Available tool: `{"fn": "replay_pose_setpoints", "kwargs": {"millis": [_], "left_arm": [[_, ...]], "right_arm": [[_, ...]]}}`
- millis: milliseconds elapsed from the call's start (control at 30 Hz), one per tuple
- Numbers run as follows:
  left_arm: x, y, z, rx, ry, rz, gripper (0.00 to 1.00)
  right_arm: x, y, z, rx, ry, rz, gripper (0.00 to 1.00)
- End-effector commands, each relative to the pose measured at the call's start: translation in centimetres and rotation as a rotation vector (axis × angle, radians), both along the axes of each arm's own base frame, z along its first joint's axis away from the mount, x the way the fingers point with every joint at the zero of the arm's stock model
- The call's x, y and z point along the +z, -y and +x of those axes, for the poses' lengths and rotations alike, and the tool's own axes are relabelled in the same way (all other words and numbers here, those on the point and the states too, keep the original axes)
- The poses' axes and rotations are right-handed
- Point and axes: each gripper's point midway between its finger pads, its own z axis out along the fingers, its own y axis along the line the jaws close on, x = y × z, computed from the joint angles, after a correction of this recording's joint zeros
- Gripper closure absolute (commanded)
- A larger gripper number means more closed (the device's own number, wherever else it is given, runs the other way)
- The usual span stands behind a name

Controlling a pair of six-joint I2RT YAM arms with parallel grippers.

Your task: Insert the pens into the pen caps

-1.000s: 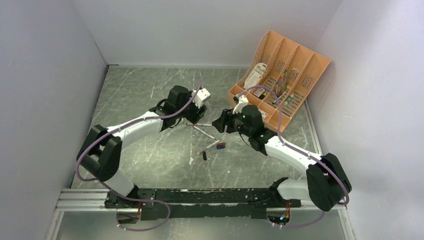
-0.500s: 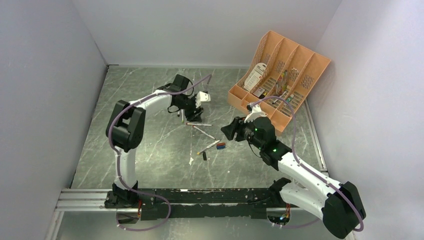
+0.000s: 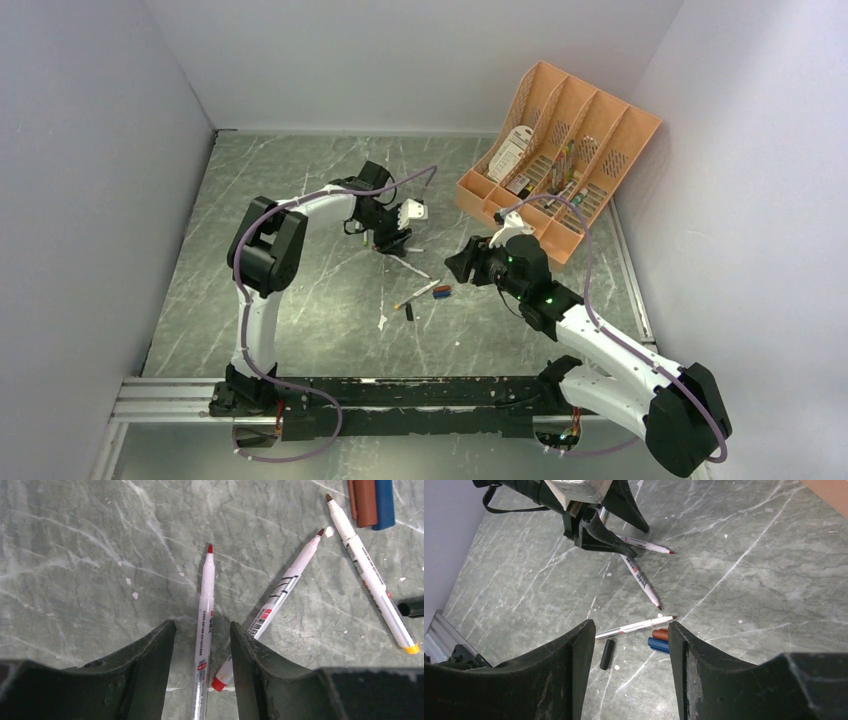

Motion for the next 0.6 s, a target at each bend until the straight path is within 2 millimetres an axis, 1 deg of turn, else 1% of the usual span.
{"fn": "replay_pose_setpoints", "kwargs": {"millis": [0, 33, 133, 200, 233, 267, 300, 367, 433, 500, 567], "left_arm": [[-0.3, 0.1, 0.2, -0.023, 0.014, 0.009, 0.46], [-0.4, -0.1, 0.2, -0.023, 0.013, 0.014, 0.48], [-1.0, -0.4, 0.2, -0.018, 0.007, 0.041, 0.64], [-1.5, -0.5, 0.0, -0.021, -0.009, 0.051, 0.71], [-1.6, -0.5, -0.2, -0.025, -0.019, 0.050, 0.80], [-1.5, -0.4, -0.4, -0.031, -0.027, 0.046, 0.91], [-1.3, -0.2, -0.6, -0.034, -0.039, 0.033, 0.93], [-0.5, 0.4, -0.8, -0.036, -0.053, -0.012, 0.93], [0.7, 1.3, -0.5, -0.021, -0.053, -0.073, 0.93], [2.6, 2.2, 0.5, 0.034, -0.049, -0.168, 0.93], [5.1, 3.4, 0.8, 0.064, -0.049, -0.289, 0.93]], "right_arm": [[1.2, 0.2, 0.4, -0.015, 0.027, -0.003, 0.45], [1.2, 0.3, 0.4, -0.017, 0.026, -0.004, 0.45], [1.2, 0.4, 0.3, -0.019, 0.024, -0.006, 0.45], [1.2, 0.4, 0.3, -0.020, 0.024, -0.005, 0.45], [1.3, 0.4, 0.3, -0.020, 0.026, -0.003, 0.45], [1.3, 0.3, 0.3, -0.021, 0.026, 0.000, 0.45], [1.3, 0.3, 0.4, -0.023, 0.027, 0.001, 0.45], [1.5, 0.3, 0.4, -0.023, 0.030, 0.009, 0.46], [1.6, 0.2, 0.4, -0.027, 0.030, 0.020, 0.46], [2.0, 0.2, 0.5, -0.038, 0.035, 0.042, 0.46], [3.0, 0.0, 0.6, -0.040, 0.056, 0.090, 0.47]]}}
